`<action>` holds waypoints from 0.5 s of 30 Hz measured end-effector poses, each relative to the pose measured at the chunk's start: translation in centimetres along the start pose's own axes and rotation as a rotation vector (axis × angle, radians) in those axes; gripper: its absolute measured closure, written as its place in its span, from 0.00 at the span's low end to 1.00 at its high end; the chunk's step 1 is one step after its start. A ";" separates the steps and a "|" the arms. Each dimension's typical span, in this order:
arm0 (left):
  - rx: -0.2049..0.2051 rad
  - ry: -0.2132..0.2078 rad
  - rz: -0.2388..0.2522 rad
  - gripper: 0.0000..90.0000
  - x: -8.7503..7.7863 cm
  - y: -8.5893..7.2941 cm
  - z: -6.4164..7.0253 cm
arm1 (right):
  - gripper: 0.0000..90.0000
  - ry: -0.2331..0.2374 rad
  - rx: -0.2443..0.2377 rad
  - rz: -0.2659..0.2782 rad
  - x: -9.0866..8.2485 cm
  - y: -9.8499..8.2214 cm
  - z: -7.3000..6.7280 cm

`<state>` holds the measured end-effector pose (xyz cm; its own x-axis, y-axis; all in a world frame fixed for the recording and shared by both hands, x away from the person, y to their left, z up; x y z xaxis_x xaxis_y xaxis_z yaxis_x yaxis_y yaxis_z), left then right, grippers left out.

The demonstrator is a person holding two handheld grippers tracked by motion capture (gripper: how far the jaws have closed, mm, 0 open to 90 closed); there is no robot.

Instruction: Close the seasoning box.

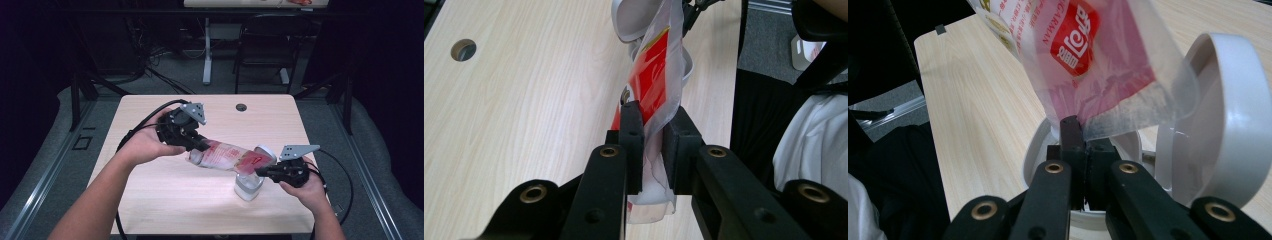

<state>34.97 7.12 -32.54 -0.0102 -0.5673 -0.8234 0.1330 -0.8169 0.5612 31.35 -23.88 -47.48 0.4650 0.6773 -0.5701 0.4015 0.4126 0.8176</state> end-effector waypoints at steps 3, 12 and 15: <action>0.001 0.000 0.000 0.90 0.0 0.0 0.0 | 1.00 0.000 0.000 0.000 0.0 0.0 0.0; 0.003 -0.001 0.000 0.89 0.0 0.1 0.0 | 1.00 -0.005 -0.003 -0.003 0.0 0.0 0.0; 0.004 -0.002 0.000 0.89 0.0 0.1 0.0 | 1.00 -0.005 -0.001 -0.002 0.0 0.0 0.0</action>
Point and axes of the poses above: each handheld gripper's, and its own axes: x roughly forward along the jaws, y roughly out of its top, z roughly to its right, the point moved 1 cm from there along x, roughly forward along the jaws, and after that the axes turned 7 degrees about -y, right-handed, at the moved point
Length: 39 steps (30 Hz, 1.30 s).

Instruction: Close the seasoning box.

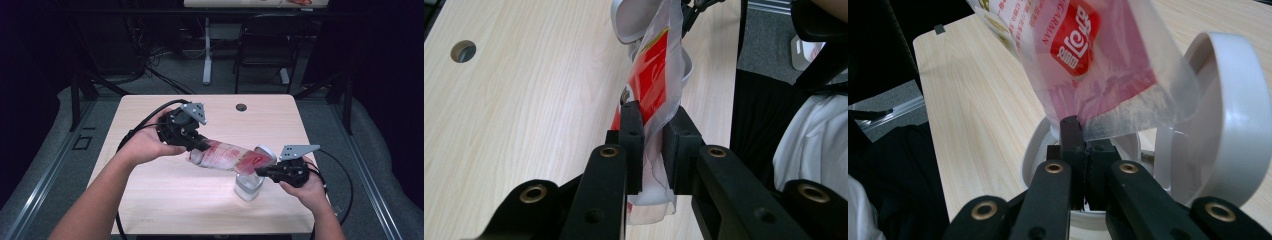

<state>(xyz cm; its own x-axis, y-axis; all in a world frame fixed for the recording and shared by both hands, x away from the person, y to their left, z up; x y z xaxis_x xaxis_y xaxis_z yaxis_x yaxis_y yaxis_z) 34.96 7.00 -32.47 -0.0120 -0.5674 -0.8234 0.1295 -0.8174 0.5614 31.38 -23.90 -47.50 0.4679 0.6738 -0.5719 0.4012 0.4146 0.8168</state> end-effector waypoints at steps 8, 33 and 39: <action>0.003 0.001 -0.002 0.89 0.0 0.1 0.0 | 1.00 0.000 0.002 0.001 0.1 0.0 0.0; 0.007 0.000 0.001 0.90 0.1 0.4 0.2 | 1.00 0.000 0.005 -0.003 0.1 -0.1 0.1; 0.008 0.001 0.001 0.90 0.1 0.5 0.2 | 1.00 -0.001 0.003 -0.006 0.1 -0.1 0.1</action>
Point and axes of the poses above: each handheld gripper's, and its own axes: x roughly forward along the jaws, y roughly out of its top, z roughly to its right, the point moved 1 cm from there along x, roughly forward along the jaws, and after that the axes turned 7 degrees about -y, right-handed, at the moved point
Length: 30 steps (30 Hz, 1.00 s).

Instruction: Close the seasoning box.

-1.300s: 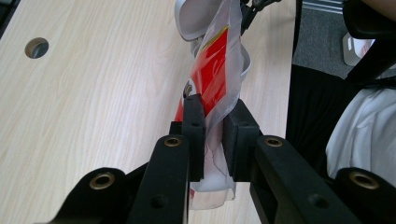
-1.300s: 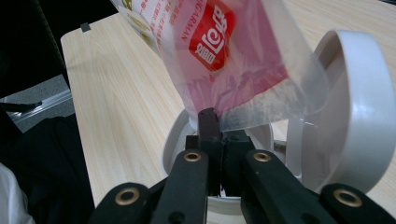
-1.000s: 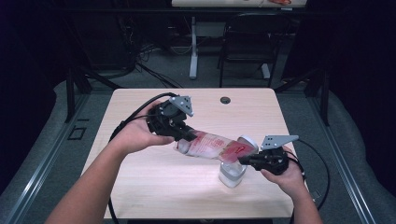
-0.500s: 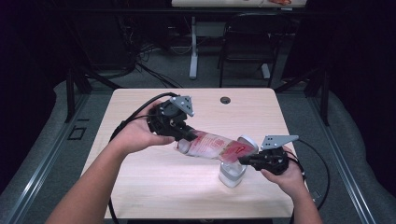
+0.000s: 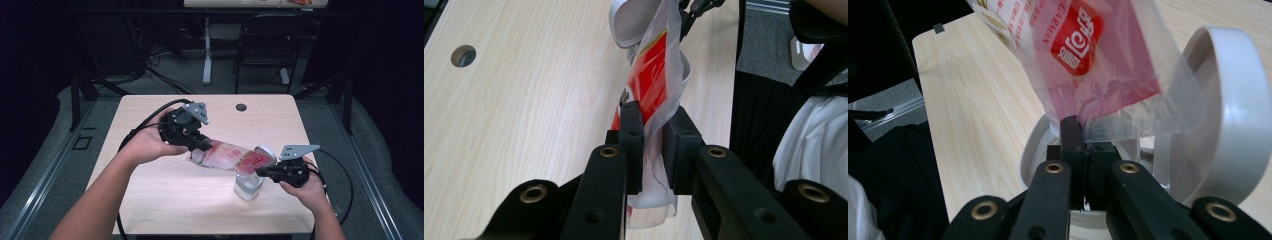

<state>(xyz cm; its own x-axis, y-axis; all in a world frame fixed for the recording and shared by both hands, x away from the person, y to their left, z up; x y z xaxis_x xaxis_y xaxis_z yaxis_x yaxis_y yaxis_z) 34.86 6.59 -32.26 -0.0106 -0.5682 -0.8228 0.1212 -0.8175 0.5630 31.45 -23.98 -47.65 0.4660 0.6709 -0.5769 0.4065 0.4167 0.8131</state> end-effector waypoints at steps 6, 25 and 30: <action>0.001 -0.001 0.000 0.90 0.0 0.0 0.0 | 1.00 -0.001 -0.001 -0.001 0.0 0.0 0.0; 0.003 -0.002 0.003 0.90 0.1 0.3 0.0 | 0.99 -0.006 0.003 0.002 0.0 -0.1 0.0; 0.003 -0.003 0.004 0.90 0.1 0.3 0.1 | 1.00 -0.007 0.002 0.001 0.0 -0.1 0.0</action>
Point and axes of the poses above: each handheld gripper's, and its own axes: x roughly forward along the jaws, y roughly out of its top, z roughly to its right, the point moved 1 cm from there along x, roughly forward along the jaws, and after that the axes turned 7 degrees about -y, right-handed, at the moved point
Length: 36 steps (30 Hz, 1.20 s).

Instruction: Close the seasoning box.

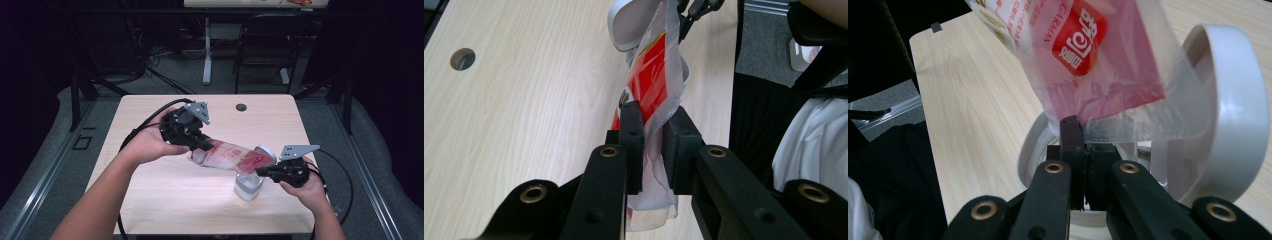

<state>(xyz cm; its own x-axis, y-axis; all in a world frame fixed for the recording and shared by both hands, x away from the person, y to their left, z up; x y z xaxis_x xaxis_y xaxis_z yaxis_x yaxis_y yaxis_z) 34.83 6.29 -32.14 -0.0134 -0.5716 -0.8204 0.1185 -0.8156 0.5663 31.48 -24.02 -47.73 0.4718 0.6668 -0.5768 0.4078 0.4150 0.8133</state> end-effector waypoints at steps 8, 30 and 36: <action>0.001 0.001 0.001 0.90 0.0 0.1 0.0 | 1.00 0.004 0.002 -0.001 -0.1 0.0 0.0; 0.005 -0.001 0.000 0.90 -0.1 0.4 0.1 | 1.00 0.020 -0.006 -0.008 -0.5 0.0 0.1; 0.005 -0.002 -0.001 0.90 -0.1 0.4 0.1 | 1.00 0.024 -0.005 -0.010 -0.5 0.0 0.1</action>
<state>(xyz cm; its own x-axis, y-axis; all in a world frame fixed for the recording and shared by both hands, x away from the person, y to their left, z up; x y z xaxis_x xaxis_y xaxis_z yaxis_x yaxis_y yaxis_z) 34.77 5.96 -31.85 -0.0155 -0.5708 -0.8210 0.1134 -0.8168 0.5657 31.33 -24.40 -47.46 0.4493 0.6773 -0.5826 0.4080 0.4246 0.8082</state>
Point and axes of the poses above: each handheld gripper's, and its own axes: x roughly forward along the jaws, y roughly out of its top, z roughly to its right, the point moved 1 cm from there along x, roughly forward along the jaws, and after that the axes turned 7 degrees about -y, right-handed, at the moved point
